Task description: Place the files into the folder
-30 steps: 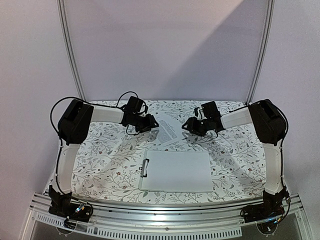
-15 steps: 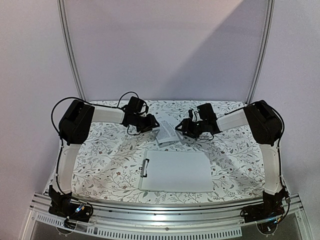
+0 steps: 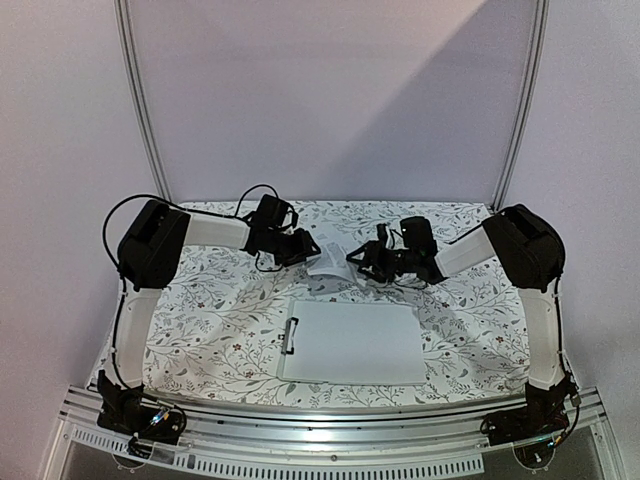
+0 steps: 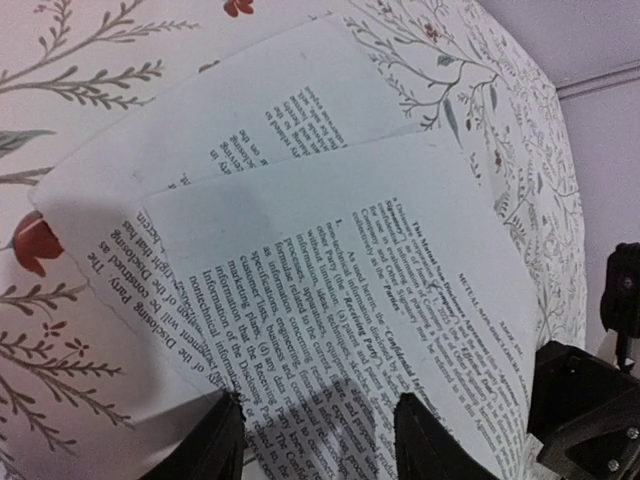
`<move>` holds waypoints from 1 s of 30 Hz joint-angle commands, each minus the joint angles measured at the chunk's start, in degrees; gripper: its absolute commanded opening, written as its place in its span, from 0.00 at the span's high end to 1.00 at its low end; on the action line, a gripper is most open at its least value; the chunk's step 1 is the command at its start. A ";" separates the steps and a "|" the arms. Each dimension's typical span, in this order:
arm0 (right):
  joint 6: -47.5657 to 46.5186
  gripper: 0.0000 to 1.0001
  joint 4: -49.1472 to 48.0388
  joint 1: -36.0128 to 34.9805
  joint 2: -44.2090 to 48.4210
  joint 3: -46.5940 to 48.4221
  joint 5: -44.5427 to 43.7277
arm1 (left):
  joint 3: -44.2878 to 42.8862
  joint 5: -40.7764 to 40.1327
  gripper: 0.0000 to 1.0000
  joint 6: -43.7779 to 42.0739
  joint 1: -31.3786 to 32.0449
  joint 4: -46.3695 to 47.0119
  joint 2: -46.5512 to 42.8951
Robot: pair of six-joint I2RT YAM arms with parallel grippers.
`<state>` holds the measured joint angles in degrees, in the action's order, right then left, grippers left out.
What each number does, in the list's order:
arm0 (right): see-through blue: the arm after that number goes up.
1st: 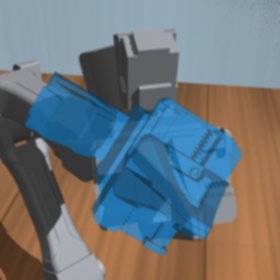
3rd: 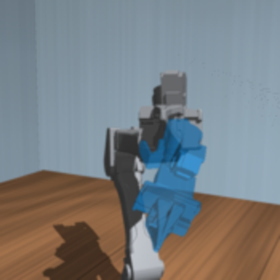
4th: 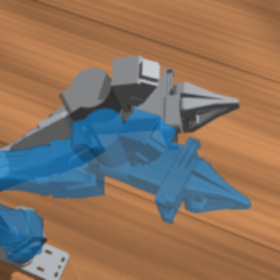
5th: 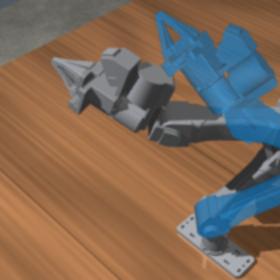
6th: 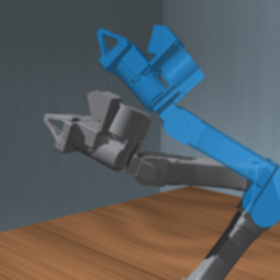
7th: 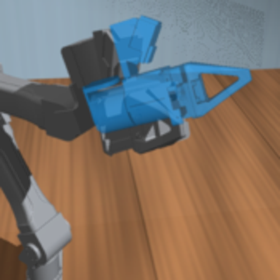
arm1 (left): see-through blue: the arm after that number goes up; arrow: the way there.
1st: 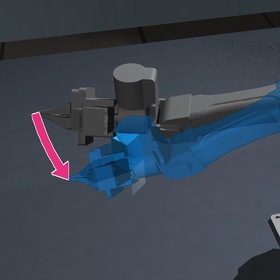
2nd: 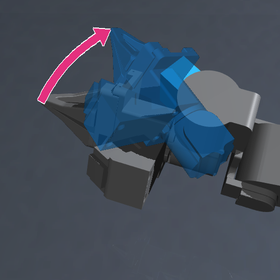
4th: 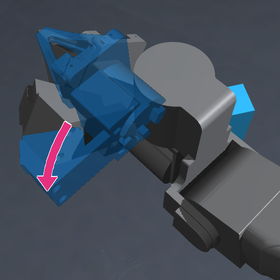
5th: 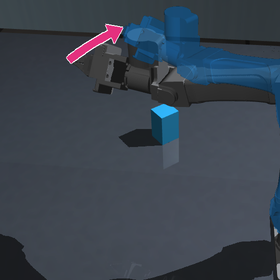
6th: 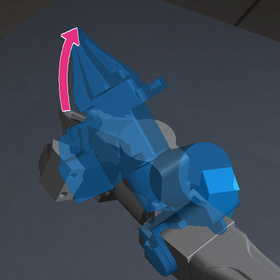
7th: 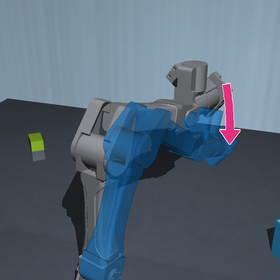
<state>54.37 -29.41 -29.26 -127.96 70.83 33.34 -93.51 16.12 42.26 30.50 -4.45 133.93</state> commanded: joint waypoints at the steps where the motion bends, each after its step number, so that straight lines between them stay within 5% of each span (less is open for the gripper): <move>1: 5.33 0.43 -12.52 -0.38 -0.81 -1.41 3.31 | 2.87 -0.01 0.48 0.57 1.29 -4.34 0.78; 15: 1.59 0.43 -12.73 -0.80 -0.97 -1.20 2.93 | 3.33 -0.67 0.48 -0.14 1.23 -4.78 0.38; 22: -15.78 0.46 3.87 -3.51 1.40 2.00 -1.69 | 4.39 -0.64 0.48 -0.10 1.21 -4.08 0.67; 30: -19.75 0.50 0.98 -4.22 2.97 -0.14 -2.68 | 4.78 -0.82 0.48 -0.15 1.17 -4.15 0.38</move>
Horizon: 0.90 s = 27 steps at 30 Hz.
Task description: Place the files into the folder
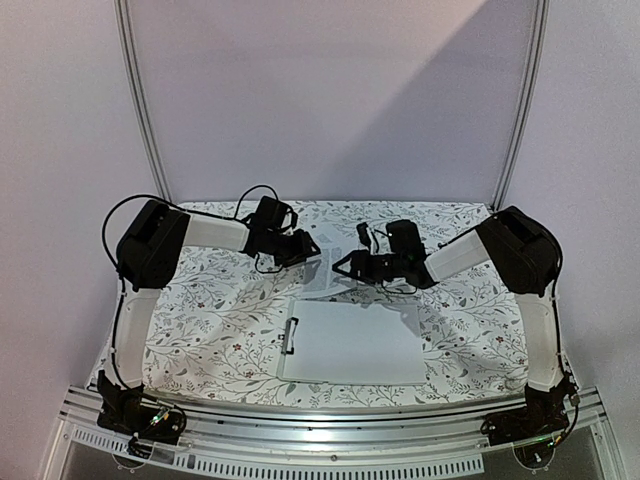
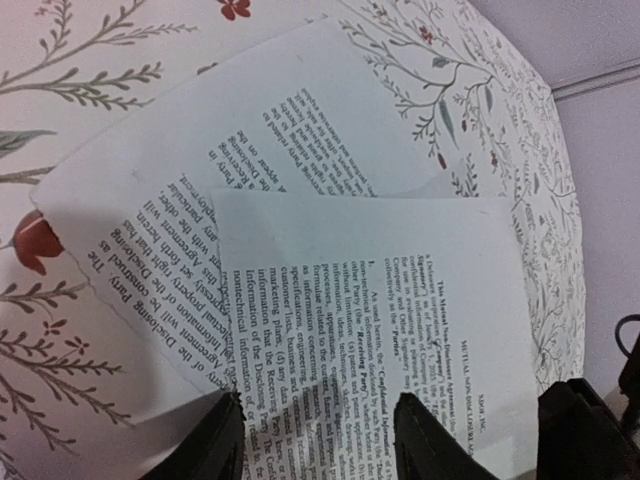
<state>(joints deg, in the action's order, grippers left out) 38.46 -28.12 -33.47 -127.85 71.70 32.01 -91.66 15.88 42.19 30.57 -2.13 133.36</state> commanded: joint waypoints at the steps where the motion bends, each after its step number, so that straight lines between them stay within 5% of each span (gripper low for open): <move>1: -3.91 0.52 -0.12 0.01 2.99 -1.03 -1.53 | 3.03 -0.61 0.48 -0.09 1.08 -6.52 0.93; 7: -4.21 0.83 -0.91 0.05 5.43 -3.98 -4.39 | 3.35 -0.86 0.48 -0.37 1.08 -6.54 0.52; 11: -6.53 0.96 1.20 0.05 7.39 -4.09 -5.46 | 2.32 -1.23 0.46 -2.24 1.03 -7.33 -0.75; 20: -24.24 0.98 16.06 0.05 17.62 -3.21 1.76 | 0.47 -11.47 0.40 -20.76 1.14 -15.73 -17.48; 27: -35.55 0.98 33.64 -0.27 24.93 -1.02 11.38 | 13.32 -7.90 0.39 -43.54 6.10 -14.27 -36.52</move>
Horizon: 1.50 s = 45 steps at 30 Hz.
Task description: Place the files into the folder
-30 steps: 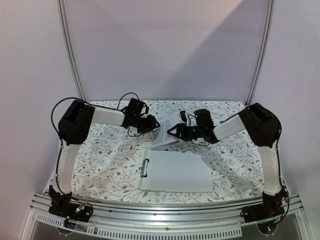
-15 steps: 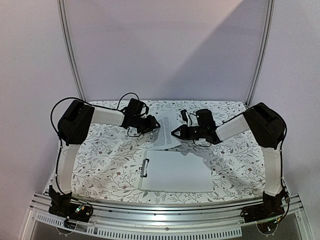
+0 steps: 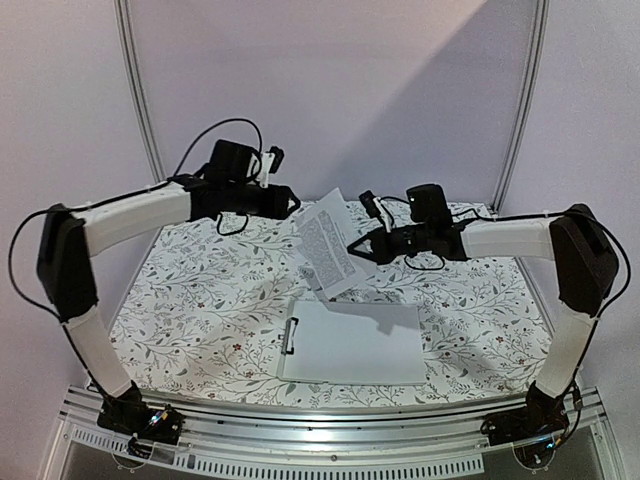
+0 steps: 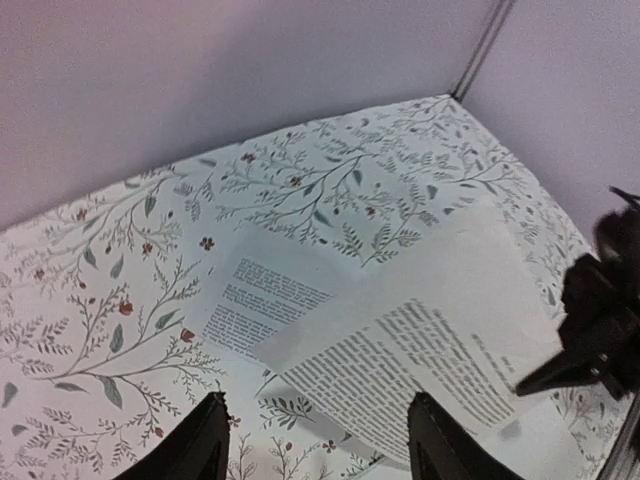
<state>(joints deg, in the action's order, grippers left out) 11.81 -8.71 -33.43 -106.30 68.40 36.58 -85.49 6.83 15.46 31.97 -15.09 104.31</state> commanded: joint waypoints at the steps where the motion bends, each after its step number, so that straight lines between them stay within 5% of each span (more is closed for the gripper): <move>1: -10.54 0.98 17.27 -0.49 4.06 2.99 7.27 | 9.49 0.50 0.39 -20.64 6.73 -1.60 -9.92; 5: -18.51 1.00 30.00 -2.16 5.36 5.98 6.69 | 20.03 -1.38 0.37 -30.40 14.22 0.00 -19.47; 10: -28.06 1.00 41.28 -7.17 5.30 8.94 3.76 | 24.28 -0.65 0.36 -29.48 16.14 -1.13 -23.84; 18: -31.35 1.00 46.44 -10.44 3.61 9.10 3.33 | 29.63 -1.71 0.36 -27.88 16.90 1.18 -28.47; 26: -30.13 1.00 42.95 -11.02 5.50 6.11 4.39 | 31.48 8.80 0.42 -27.46 16.90 1.70 -27.99; 29: -29.39 1.00 41.19 -10.96 6.30 4.54 5.26 | 31.53 9.82 0.50 -27.32 16.90 1.81 -26.95; 34: -28.87 1.00 40.12 -10.96 6.96 3.11 5.32 | 30.10 12.91 0.76 -26.86 16.90 0.74 -23.86; 41: -28.78 0.99 39.70 -10.97 7.25 2.33 5.73 | 27.83 12.59 0.96 -26.63 16.90 -1.22 -20.83; 45: -28.57 0.81 38.80 -11.02 7.26 2.71 5.00 | 26.06 13.58 1.00 -27.52 16.90 -3.38 -20.90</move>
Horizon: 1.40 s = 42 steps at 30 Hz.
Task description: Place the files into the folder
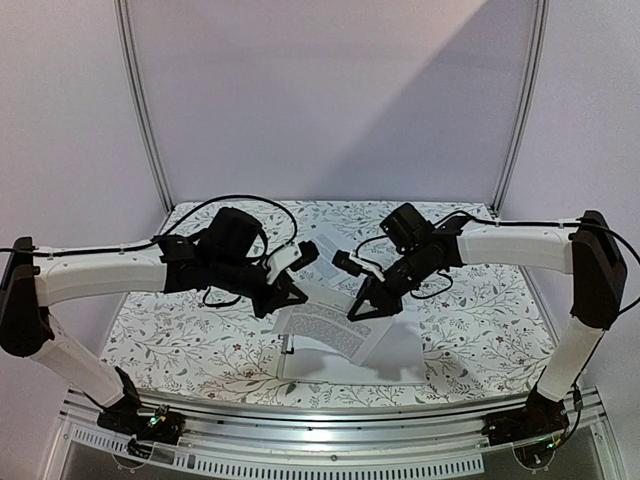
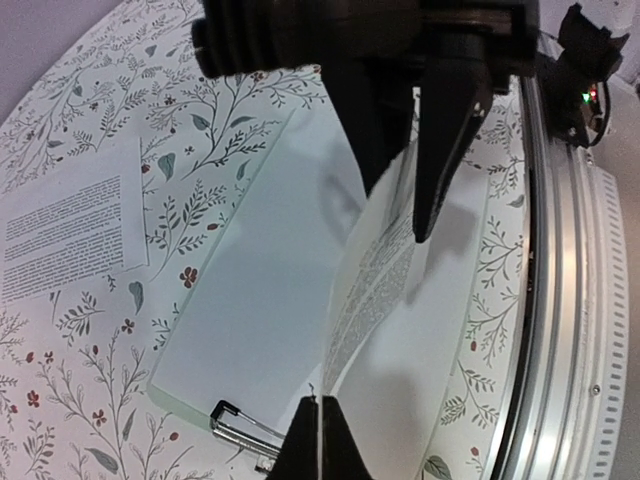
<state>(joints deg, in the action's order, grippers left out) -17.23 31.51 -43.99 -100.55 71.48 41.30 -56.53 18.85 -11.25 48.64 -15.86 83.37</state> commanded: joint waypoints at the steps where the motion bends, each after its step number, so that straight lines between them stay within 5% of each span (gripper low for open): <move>1: 0.72 0.75 -1.75 -0.45 1.57 0.37 0.01 | -3.62 2.75 1.00 -1.06 0.35 -3.47 0.08; 12: -1.98 0.61 2.94 -4.34 -3.90 10.91 -3.91 | -8.17 4.35 1.00 -2.34 2.33 -9.47 1.62; 24: -1.45 1.00 3.20 -4.49 -3.25 9.53 -2.71 | -8.15 2.58 0.99 -2.51 2.34 -8.99 0.62; 32: 0.64 1.00 -1.63 -4.33 -1.09 6.22 -2.62 | -5.78 -2.79 0.67 -0.29 2.08 -4.49 -1.95; 42: 3.51 1.00 -5.25 -3.43 0.93 4.07 -1.75 | -3.19 -1.94 0.60 0.72 1.37 -0.91 -3.07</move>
<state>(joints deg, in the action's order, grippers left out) -15.07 28.38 -47.90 -102.02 76.27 38.70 -60.88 16.80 -10.96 50.19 -18.85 80.88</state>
